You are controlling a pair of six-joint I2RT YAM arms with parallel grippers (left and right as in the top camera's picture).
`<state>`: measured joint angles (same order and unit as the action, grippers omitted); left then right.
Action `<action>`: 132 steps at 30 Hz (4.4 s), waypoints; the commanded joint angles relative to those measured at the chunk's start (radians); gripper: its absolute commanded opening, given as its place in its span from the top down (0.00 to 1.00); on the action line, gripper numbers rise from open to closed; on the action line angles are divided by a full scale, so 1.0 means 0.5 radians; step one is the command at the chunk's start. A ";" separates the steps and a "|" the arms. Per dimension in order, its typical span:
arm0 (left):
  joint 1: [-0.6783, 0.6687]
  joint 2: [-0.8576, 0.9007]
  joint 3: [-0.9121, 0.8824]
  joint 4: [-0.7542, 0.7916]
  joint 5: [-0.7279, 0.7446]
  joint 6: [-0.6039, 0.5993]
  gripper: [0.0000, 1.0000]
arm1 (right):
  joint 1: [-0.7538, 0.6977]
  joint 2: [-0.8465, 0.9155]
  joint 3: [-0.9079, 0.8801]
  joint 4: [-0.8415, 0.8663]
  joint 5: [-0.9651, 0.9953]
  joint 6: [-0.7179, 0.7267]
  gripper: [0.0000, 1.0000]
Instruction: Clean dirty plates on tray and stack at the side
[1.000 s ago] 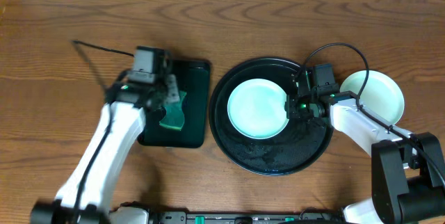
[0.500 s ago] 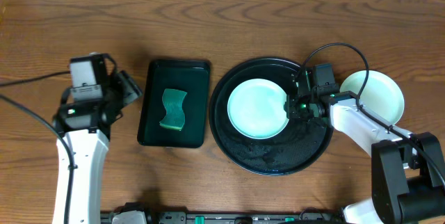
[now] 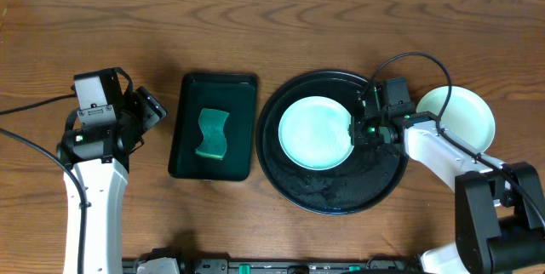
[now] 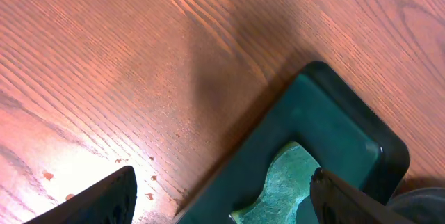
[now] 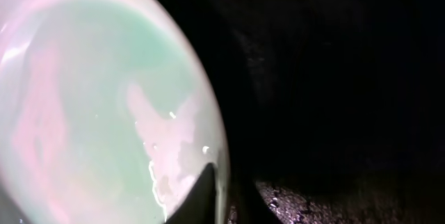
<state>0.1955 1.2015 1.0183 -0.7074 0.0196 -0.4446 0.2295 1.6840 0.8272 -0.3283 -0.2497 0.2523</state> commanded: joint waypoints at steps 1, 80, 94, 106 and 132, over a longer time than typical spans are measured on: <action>0.009 -0.013 0.040 -0.007 -0.011 -0.005 0.20 | 0.016 0.010 -0.015 0.001 0.079 -0.011 0.96; 0.009 -0.013 0.040 -0.007 -0.011 -0.005 0.19 | 0.778 -0.003 1.023 -0.410 0.623 0.625 0.99; 0.009 -0.013 0.040 -0.007 -0.011 -0.005 0.19 | 1.069 0.157 1.022 -0.238 1.028 0.639 0.99; 0.009 -0.013 0.040 -0.007 -0.011 -0.005 0.19 | 1.178 0.258 1.023 -0.090 1.345 0.572 0.99; 0.009 -0.013 0.040 -0.007 -0.011 -0.005 0.19 | 1.582 0.253 1.024 0.770 2.393 -0.871 0.99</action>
<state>0.1955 1.2015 1.0183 -0.7078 0.0200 -0.4450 0.9989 1.8118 1.3216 0.0280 0.8322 -0.0460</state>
